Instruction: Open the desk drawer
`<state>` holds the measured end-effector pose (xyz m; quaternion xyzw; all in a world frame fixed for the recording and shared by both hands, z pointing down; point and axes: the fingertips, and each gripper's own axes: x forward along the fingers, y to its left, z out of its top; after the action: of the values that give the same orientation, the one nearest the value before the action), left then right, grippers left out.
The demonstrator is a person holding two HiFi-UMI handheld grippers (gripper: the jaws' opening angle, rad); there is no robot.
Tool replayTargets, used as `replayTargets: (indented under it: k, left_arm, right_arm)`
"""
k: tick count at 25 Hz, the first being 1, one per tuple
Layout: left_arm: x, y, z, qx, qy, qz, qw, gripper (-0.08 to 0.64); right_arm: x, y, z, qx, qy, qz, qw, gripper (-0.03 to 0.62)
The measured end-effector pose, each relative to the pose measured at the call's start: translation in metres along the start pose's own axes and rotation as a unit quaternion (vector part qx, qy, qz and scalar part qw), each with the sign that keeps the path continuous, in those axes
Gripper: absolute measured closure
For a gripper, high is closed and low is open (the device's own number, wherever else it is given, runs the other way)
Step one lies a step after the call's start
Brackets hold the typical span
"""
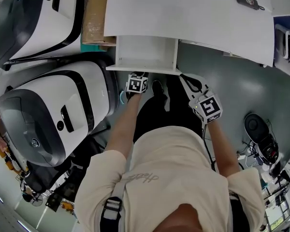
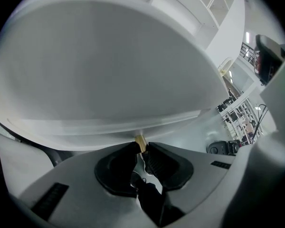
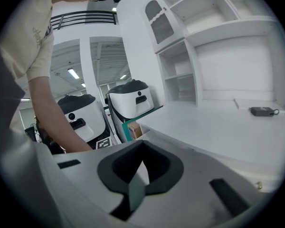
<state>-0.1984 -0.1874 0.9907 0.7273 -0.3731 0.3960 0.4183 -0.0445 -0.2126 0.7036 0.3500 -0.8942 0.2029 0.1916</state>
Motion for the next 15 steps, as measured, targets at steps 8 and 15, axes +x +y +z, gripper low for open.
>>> replayTargets:
  k: [8, 15]
  left_arm:
    - [-0.007, -0.008, -0.025, 0.004, 0.008, -0.012, 0.9999, 0.480]
    - [-0.013, -0.013, -0.043, 0.011, 0.011, -0.026, 0.9995, 0.480]
  right_arm:
    - [-0.009, 0.014, -0.009, 0.009, -0.002, -0.024, 1.000, 0.591]
    - [-0.015, 0.037, -0.015, 0.017, -0.005, -0.041, 0.999, 0.591]
